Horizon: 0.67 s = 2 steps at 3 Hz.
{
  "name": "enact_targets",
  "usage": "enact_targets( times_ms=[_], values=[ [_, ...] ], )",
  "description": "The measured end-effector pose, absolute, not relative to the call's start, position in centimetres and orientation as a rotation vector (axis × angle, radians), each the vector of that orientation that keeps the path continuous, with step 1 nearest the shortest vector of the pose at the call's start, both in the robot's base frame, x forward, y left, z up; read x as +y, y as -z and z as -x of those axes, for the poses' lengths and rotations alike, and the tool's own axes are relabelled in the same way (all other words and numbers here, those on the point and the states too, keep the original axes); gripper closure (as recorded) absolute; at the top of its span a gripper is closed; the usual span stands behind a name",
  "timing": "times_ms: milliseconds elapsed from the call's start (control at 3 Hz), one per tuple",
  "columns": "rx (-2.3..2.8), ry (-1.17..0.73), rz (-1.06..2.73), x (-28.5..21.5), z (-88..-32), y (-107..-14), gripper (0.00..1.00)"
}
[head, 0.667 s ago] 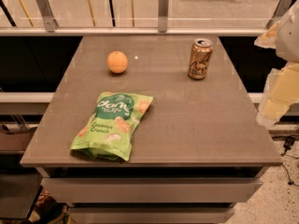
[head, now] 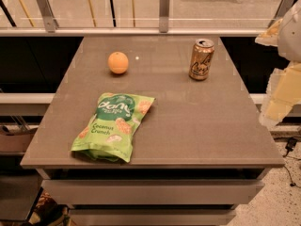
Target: Pick green rice chip bag
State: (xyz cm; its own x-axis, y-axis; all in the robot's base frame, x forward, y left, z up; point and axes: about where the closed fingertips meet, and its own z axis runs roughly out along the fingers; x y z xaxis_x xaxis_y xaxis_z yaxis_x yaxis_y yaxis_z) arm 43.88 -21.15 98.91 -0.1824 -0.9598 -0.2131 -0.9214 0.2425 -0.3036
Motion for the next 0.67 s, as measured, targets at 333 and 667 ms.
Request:
enact_targets(
  times_ms=[333, 667],
  values=[
    [2.056, 0.206, 1.809, -20.5, -43.9, -99.3, 0.00],
    [1.862, 0.280, 1.927, -19.1, -43.8, -99.7, 0.00]
  ],
)
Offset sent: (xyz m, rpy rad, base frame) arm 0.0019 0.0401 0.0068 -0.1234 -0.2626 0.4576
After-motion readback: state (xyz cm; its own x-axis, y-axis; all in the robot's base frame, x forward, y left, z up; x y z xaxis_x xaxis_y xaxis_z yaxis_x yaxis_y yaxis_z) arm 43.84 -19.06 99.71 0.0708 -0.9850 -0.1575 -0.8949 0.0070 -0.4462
